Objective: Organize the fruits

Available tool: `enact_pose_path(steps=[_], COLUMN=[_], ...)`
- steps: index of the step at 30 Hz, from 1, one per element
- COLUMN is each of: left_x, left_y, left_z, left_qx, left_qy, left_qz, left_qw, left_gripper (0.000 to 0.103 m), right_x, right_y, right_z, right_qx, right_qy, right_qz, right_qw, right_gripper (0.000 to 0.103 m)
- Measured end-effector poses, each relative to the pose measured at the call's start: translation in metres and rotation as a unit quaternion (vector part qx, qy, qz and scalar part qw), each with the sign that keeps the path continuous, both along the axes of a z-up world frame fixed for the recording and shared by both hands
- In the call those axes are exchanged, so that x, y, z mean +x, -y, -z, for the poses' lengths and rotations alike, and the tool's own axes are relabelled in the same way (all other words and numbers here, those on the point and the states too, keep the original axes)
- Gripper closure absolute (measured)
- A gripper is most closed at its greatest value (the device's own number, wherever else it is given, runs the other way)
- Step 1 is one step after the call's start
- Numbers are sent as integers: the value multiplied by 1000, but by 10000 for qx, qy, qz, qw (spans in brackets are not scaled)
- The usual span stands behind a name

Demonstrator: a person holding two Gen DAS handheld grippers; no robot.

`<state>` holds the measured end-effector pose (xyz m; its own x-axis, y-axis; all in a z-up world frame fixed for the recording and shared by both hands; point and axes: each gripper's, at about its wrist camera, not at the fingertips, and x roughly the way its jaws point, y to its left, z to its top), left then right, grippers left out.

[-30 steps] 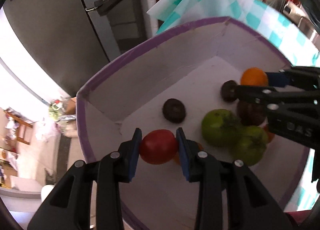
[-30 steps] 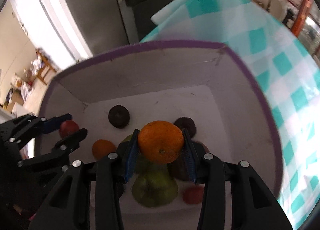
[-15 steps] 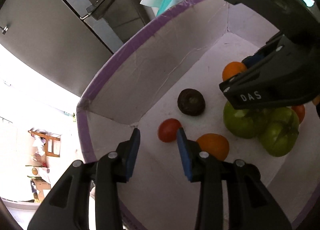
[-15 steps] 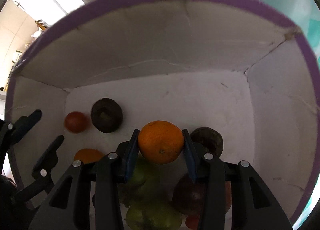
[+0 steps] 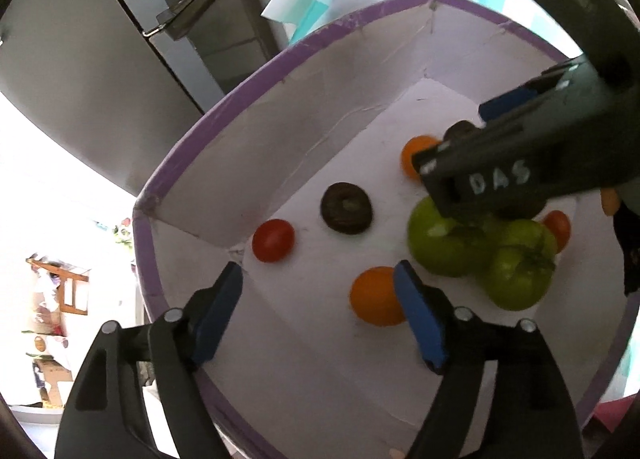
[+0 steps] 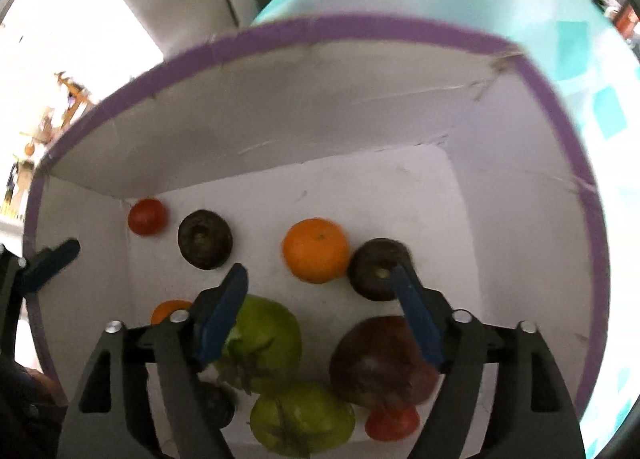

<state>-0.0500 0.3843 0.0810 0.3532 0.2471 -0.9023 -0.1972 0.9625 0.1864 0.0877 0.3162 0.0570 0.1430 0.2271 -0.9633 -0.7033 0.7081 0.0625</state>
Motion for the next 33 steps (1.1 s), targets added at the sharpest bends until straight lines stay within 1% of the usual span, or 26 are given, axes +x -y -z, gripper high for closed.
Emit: enact_pose_path(steps=[2,4,6,8,10,11,12,13,15,16,19,20,21,22,23,25,27,28,31,33], left_x=[-4,-7,-10,-14,-23,-27,-30,-36,-44,-45,-48,-49,-48,-48,-47,-48,-49,-46,-36,-31], left_y=[2,2,2,2,4,6,7,10,14,16,23,27,27,30,33,37,37,36,32,32], left_z=[-4,-11,-21,-35,-56,-64,-73,-84,-102,-107,-118,-119,-120,-120,-120,-118,-116,-112,-96,-86], left_qx=[-104,-273,-402,-429,-471,-477,-490,-503,-503,-490,-351,-298,-266,-216,-163,-132,-176,-242,-421,-479], left_qy=[139,308,516,829,1309,1505,1688,1922,2246,2308,2366,2338,2308,2250,2186,2114,2025,1925,1572,1339], left_qz=[27,54,79,94,182,230,284,332,332,313,159,110,97,71,50,64,21,-12,-134,-201], left_qw=[9998,9991,9978,9956,9901,9872,9840,9795,9726,9713,9708,9718,9726,9741,9757,9773,9791,9810,9866,9896], left_gripper=[18,13,6,3,3,3,2,2,2,2,2,2,2,2,2,2,2,2,2,2], right_x=[-3,-9,-17,-32,-39,-32,-36,-41,-49,-56,-71,-71,-62,-64,-68,-70,-69,-66,-57,-53], right_y=[11,21,33,49,63,73,73,79,90,91,106,105,103,103,111,120,127,130,138,141], right_z=[-10,-17,-24,-30,-37,-37,-40,-45,-58,-65,-89,-97,-103,-110,-118,-129,-130,-125,-107,-98], right_qx=[63,76,88,127,222,304,389,491,665,728,945,1007,1055,1108,1151,1197,1159,1126,1075,1068], right_qy=[88,189,259,330,434,487,538,608,795,875,1289,1416,1520,1683,1837,1981,1927,1819,1389,1101], right_qz=[173,304,444,589,706,752,801,851,907,921,989,1007,1018,1073,1147,1270,1398,1480,1707,1754], right_qw=[9998,9993,9986,9976,9963,9955,9946,9933,9905,9892,9822,9796,9774,9736,9695,9645,9643,9656,9695,9725], right_gripper=[19,16,16,16,16,16,16,16,16,16,16,16,16,16,16,16,16,16,16,16])
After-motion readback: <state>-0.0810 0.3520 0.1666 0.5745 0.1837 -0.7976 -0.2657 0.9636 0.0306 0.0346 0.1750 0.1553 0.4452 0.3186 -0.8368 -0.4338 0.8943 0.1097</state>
